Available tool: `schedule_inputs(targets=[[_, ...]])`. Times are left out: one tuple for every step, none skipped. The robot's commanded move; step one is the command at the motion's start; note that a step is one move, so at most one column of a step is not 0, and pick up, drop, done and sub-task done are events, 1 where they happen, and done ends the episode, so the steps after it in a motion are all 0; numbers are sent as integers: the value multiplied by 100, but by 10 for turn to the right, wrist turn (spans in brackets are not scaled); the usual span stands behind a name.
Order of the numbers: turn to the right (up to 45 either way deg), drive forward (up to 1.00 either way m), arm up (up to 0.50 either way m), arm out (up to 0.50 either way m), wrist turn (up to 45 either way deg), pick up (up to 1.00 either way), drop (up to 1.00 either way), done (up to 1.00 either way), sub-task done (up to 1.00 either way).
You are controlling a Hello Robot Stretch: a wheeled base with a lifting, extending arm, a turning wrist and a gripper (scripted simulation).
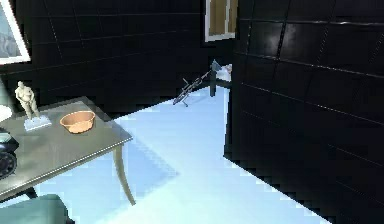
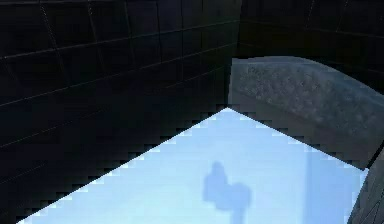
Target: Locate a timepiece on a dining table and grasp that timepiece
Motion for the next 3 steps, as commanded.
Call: schedule_inputs(targets=[[-240, 0, 0, 0, 0, 0, 0, 0, 0], [0, 25, 0, 0, 0, 0, 0, 0, 0], [-450, 0, 0, 0, 0, 0, 0, 0, 0]])
